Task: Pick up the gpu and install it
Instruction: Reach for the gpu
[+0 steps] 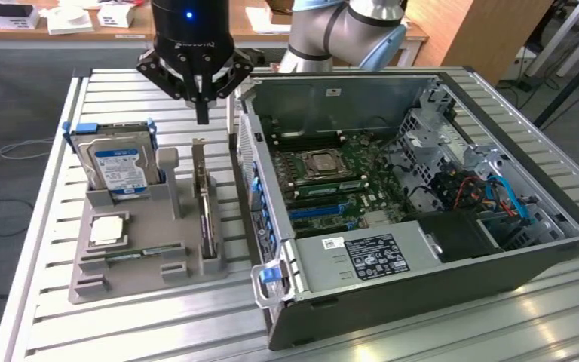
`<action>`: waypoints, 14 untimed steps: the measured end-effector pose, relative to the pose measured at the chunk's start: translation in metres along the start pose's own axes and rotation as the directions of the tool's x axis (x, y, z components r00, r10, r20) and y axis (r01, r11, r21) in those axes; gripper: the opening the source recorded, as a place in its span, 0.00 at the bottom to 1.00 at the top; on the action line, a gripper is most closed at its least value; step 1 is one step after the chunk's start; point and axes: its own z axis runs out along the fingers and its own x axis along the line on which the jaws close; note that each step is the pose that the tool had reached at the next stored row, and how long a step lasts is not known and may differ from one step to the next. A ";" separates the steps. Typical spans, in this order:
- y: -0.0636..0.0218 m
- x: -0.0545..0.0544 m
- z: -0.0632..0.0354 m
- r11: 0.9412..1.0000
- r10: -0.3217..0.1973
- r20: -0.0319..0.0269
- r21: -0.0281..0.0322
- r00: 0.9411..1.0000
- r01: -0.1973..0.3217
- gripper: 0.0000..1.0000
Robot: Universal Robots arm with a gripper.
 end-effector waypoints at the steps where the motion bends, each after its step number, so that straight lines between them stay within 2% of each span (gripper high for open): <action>1: -0.0022 0.000 -0.0001 1.000 0.000 0.000 0.000 1.000 0.000 0.11; 14: -0.0352 -0.003 -0.0015 1.000 0.000 0.000 0.000 1.000 0.000 0.11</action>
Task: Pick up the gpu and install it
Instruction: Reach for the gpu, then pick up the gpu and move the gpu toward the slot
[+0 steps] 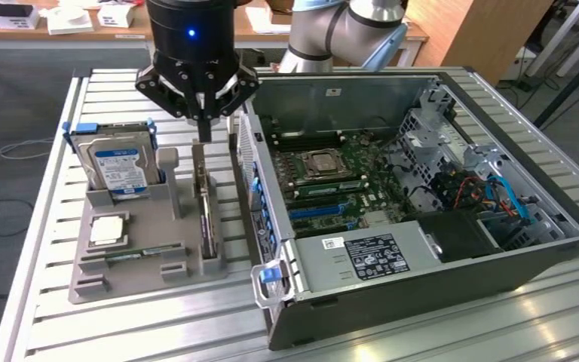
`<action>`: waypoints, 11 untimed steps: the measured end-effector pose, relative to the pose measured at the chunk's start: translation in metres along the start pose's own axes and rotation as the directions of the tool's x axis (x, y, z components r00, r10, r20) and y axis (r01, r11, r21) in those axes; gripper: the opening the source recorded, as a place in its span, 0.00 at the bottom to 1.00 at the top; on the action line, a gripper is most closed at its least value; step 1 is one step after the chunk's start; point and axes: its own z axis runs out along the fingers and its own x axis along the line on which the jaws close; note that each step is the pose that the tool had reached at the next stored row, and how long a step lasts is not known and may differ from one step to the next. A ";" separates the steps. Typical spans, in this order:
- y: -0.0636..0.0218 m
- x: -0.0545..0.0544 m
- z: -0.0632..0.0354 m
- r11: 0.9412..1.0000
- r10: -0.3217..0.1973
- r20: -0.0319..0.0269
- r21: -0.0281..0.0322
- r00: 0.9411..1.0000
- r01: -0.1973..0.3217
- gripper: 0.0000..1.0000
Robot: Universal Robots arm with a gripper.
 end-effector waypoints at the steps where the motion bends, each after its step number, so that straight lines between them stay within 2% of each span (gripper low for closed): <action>1: -0.0024 0.000 -0.0001 1.000 0.000 0.000 0.000 1.000 0.000 0.11; 11: -0.0042 0.000 -0.0002 1.000 0.000 0.000 0.000 1.000 0.000 0.11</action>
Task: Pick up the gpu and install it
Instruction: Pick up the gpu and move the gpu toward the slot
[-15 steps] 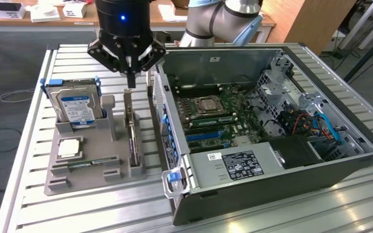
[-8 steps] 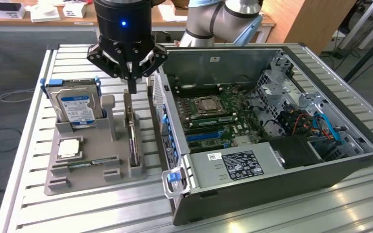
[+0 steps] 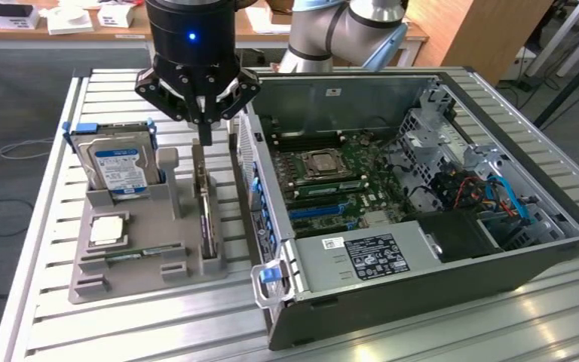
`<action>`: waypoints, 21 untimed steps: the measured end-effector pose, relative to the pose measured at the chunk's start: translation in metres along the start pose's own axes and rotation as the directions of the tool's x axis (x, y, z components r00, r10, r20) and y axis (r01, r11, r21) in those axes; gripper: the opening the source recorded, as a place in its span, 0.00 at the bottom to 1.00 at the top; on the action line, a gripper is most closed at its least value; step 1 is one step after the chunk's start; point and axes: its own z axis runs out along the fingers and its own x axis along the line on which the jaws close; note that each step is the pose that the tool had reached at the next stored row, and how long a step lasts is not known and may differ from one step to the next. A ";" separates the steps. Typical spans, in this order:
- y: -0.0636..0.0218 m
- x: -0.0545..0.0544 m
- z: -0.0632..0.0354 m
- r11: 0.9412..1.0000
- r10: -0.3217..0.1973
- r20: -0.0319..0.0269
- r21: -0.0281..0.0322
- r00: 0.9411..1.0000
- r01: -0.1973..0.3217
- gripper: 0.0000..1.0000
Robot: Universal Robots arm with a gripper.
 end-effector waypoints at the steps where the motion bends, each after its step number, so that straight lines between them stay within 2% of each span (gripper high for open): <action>1: 0.0000 0.000 0.0000 1.000 0.000 0.000 0.000 1.000 0.000 0.11; 8: 0.0000 0.000 0.0000 1.000 0.000 0.000 0.000 1.000 0.000 0.11; 11: 0.0000 0.000 0.0000 1.000 0.000 0.000 0.000 1.000 0.000 0.29; 13: 0.0000 0.000 0.0000 1.000 0.000 0.000 0.000 1.000 0.000 0.29; 14: 0.0000 0.000 0.0000 1.000 0.000 0.000 0.000 1.000 0.000 0.36; 17: -0.0001 0.000 0.0006 1.000 0.000 0.000 0.000 1.000 0.000 0.36; 21: -0.0004 0.001 0.0071 1.000 0.000 0.003 0.000 1.000 0.000 0.36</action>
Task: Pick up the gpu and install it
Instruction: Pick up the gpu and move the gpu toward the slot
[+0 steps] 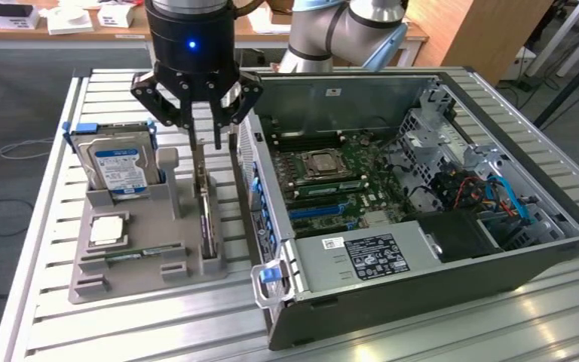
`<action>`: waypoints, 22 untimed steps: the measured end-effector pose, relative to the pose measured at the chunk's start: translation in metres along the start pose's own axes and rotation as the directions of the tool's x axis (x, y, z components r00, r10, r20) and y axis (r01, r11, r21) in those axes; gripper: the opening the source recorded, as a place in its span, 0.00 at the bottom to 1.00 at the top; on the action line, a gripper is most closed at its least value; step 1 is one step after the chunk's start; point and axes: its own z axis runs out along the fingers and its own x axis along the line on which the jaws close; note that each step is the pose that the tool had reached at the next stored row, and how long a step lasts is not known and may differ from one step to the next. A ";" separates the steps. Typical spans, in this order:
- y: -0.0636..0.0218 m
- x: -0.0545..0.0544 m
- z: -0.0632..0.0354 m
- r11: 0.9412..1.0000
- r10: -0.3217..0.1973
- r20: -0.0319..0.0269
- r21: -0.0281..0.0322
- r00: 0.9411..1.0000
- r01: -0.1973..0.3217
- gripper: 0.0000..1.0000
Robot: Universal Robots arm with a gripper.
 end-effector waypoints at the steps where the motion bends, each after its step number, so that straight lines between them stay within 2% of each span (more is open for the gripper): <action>1: -0.0001 0.000 0.0017 1.000 0.000 0.000 0.000 1.000 0.000 0.36; 22: -0.0020 0.004 0.0399 1.000 0.000 0.001 0.000 1.000 0.000 0.36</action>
